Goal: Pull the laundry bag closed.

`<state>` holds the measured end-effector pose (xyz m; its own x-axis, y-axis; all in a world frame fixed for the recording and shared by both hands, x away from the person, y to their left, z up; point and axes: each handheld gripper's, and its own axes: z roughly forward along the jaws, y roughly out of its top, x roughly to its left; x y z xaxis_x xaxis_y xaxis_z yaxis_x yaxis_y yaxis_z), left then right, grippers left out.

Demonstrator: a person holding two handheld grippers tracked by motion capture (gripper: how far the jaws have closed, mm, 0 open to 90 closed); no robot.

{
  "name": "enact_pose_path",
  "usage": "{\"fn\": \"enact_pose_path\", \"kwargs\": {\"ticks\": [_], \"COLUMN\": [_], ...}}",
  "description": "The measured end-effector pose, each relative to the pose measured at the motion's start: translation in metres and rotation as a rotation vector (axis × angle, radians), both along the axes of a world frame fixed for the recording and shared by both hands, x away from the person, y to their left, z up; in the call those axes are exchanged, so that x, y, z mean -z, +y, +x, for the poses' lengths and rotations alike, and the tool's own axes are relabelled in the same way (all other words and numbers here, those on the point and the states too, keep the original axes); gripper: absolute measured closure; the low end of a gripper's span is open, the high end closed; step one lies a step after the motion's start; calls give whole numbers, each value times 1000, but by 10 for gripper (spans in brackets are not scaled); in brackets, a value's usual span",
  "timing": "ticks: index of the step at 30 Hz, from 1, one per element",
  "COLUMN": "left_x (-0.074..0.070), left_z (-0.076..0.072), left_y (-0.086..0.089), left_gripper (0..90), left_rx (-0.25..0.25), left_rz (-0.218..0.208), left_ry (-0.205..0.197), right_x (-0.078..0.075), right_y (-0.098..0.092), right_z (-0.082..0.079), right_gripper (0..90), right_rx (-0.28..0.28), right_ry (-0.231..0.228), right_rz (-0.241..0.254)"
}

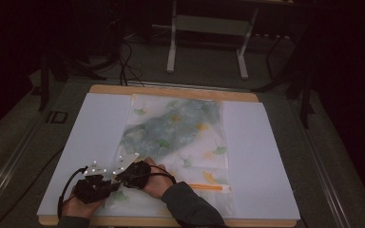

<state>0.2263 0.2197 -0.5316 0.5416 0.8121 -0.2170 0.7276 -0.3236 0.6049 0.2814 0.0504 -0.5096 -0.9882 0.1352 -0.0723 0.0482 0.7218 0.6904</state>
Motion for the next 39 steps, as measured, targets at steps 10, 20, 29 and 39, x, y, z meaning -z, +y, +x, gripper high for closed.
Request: {"fn": "enact_pose_path", "kwargs": {"ticks": [10, 20, 29, 39], "left_x": [2, 0, 0, -3], "left_z": [2, 0, 0, -1], "left_y": [0, 1, 2, 5], "left_gripper": [881, 886, 886, 887], "left_rx": [9, 6, 0, -10], "left_rz": [-24, -28, -36, -62], "left_ry": [17, 5, 1, -11], "right_x": [1, 7, 14, 20], "right_y": [-2, -6, -9, -13], "right_z": [1, 3, 4, 3], "right_gripper": [842, 845, 845, 845], "right_rx": [-1, 3, 5, 5], "right_ry": [6, 17, 24, 6], "right_rz": [0, -9, -24, -63]}}
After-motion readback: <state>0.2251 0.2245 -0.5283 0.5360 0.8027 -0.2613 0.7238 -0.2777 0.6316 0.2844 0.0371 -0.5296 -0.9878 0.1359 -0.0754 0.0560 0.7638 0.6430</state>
